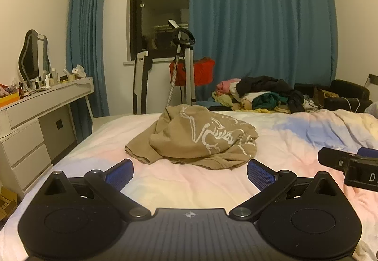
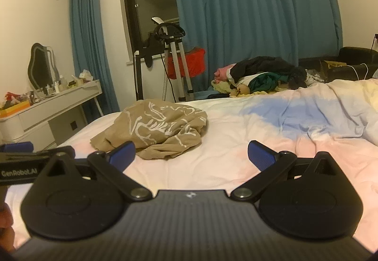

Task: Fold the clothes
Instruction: 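Move both grippers toward the crumpled beige T-shirt on the bed, then grasp the beige T-shirt with the left gripper and lift it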

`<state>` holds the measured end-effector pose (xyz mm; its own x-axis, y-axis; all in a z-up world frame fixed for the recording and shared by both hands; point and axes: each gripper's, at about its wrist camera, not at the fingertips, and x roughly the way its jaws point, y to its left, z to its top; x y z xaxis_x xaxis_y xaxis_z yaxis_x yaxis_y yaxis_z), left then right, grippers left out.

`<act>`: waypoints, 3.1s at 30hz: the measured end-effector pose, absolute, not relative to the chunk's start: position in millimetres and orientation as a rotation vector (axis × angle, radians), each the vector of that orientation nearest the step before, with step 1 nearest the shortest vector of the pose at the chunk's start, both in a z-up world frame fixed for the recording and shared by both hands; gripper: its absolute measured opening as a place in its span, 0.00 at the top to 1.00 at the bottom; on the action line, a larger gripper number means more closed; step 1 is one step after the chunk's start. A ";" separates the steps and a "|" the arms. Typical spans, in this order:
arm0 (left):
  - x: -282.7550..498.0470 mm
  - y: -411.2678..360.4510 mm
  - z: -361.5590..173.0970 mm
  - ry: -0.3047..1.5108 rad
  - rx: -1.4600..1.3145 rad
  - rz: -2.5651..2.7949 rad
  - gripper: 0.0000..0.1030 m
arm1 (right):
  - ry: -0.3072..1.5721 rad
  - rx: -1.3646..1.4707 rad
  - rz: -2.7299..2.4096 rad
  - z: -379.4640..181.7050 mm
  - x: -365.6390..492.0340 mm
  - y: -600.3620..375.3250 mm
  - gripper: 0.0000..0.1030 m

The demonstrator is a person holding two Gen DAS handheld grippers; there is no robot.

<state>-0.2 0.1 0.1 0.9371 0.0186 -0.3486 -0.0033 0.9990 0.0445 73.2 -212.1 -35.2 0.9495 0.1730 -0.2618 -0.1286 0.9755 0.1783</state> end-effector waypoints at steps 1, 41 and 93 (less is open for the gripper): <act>-0.7 0.3 0.4 0.353 0.043 0.014 0.00 | 0.279 0.164 0.154 -34.9 73.0 -211.2 0.00; 59.0 2.1 -23.7 0.441 0.055 0.050 0.00 | 0.173 0.291 0.028 22.5 58.8 -243.4 0.00; 137.2 -47.9 -3.1 0.444 0.102 -0.292 0.95 | 0.264 0.428 0.047 -46.1 101.4 -277.5 0.00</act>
<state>137.2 -47.9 -3.1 0.8624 -0.2559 -0.4369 0.3000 0.9533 0.0339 101.4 -277.5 -46.1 0.9647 0.1006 -0.2435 0.0102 0.9092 0.4162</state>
